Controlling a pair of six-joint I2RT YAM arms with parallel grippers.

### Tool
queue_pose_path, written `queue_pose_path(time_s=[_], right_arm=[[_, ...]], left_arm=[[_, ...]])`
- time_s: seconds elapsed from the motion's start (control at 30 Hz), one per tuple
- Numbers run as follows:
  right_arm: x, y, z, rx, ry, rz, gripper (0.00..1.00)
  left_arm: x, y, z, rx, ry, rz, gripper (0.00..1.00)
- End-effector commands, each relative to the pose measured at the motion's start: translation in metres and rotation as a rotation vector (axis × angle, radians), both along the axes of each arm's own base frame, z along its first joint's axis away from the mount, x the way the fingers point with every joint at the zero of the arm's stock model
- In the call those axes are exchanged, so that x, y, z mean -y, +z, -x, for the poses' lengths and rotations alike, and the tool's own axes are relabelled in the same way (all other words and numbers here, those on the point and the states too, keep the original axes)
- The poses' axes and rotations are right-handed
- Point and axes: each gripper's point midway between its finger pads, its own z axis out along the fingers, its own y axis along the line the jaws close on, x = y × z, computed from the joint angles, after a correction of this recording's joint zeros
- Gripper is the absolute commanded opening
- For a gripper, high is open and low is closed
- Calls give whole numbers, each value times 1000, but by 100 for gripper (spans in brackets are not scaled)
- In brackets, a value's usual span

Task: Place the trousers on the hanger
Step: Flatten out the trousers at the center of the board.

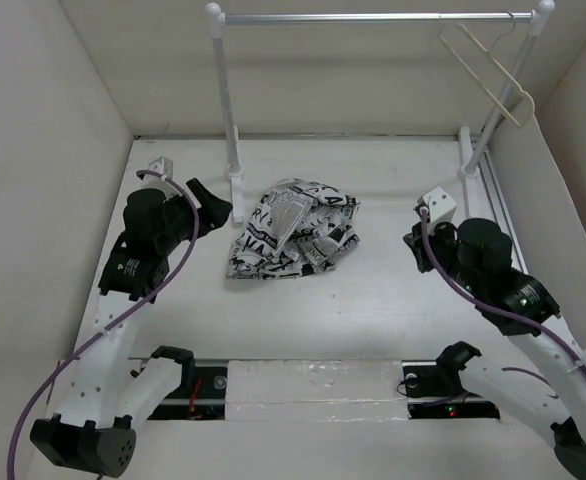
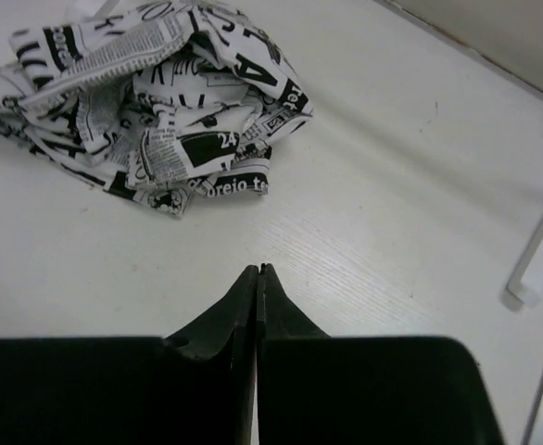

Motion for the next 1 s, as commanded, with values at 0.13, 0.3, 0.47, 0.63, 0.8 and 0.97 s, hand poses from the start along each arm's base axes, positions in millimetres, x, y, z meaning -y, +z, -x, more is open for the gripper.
queue_pose_path(time_s=[0.13, 0.3, 0.47, 0.63, 0.8, 0.97], right_arm=[[-22, -25, -9, -48, 67, -15, 0], [-41, -56, -29, -111, 95, 12, 34], [-55, -81, -51, -145, 112, 36, 70], [-82, -104, -70, -193, 190, 29, 78], [-104, -125, -93, -215, 235, 32, 79], [-124, -137, -108, -237, 292, 54, 82]], left_arm=[[-21, -43, -2, -108, 163, 12, 28], [-38, -111, 19, -282, 286, 3, 0], [-39, -151, 34, -346, 336, 64, 67], [-24, -178, 34, -384, 315, 169, 77], [-15, -197, 26, -374, 291, 211, 83], [1, -195, 0, -332, 217, 234, 84]])
